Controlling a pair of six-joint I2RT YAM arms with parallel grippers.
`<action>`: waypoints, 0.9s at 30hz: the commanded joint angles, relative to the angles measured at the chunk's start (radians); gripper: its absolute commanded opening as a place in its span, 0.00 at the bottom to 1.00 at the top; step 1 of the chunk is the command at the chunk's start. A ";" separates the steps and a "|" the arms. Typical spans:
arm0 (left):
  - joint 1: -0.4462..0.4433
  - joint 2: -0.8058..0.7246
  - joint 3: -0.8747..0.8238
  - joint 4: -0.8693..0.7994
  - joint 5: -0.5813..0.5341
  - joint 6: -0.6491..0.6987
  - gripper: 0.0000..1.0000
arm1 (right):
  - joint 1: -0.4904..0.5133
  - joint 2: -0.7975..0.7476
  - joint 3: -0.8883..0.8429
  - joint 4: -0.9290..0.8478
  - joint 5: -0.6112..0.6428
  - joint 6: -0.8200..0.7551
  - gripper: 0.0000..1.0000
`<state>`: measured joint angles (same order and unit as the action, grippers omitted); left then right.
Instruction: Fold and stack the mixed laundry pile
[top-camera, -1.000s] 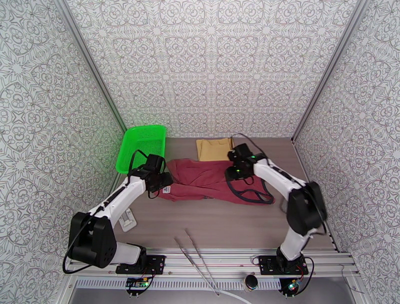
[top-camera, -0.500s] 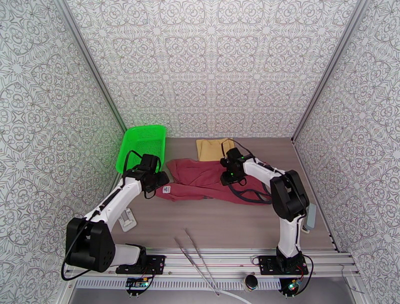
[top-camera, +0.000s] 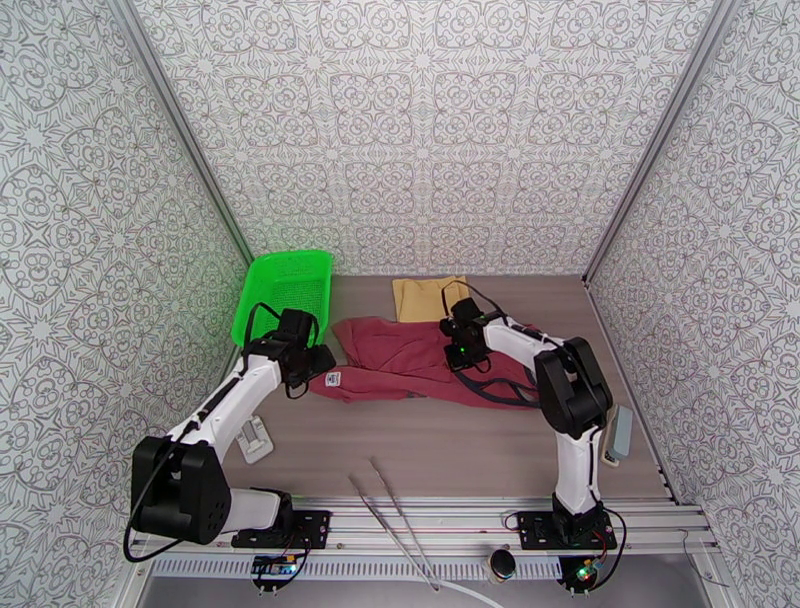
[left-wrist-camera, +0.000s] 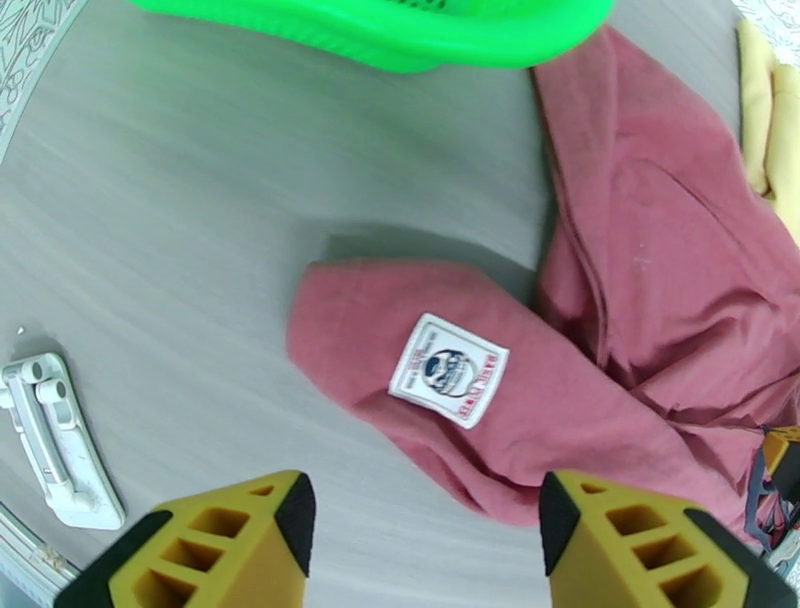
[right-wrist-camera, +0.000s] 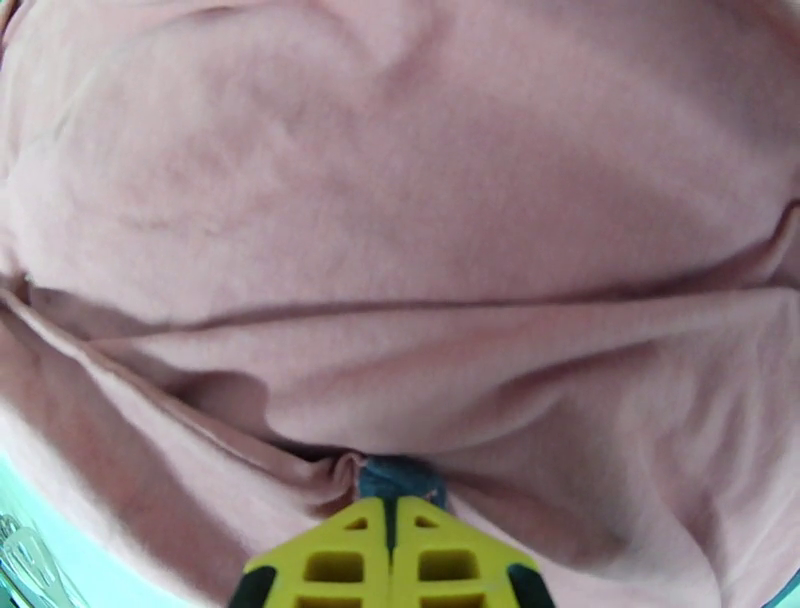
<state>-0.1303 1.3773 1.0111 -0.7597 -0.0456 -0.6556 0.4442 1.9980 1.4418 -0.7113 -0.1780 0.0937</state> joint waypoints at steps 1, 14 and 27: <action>0.023 -0.021 -0.048 -0.027 0.006 -0.027 0.65 | -0.001 -0.119 -0.056 -0.010 -0.019 0.020 0.00; 0.065 -0.024 -0.136 0.074 0.064 -0.061 0.82 | 0.060 -0.521 -0.480 -0.059 -0.143 0.171 0.00; -0.018 0.064 -0.109 0.137 0.121 -0.078 0.94 | 0.146 -0.725 -0.759 -0.034 -0.121 0.369 0.00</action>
<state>-0.1242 1.3975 0.8669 -0.6491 0.0414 -0.7300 0.5697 1.2976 0.7193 -0.7479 -0.2932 0.3923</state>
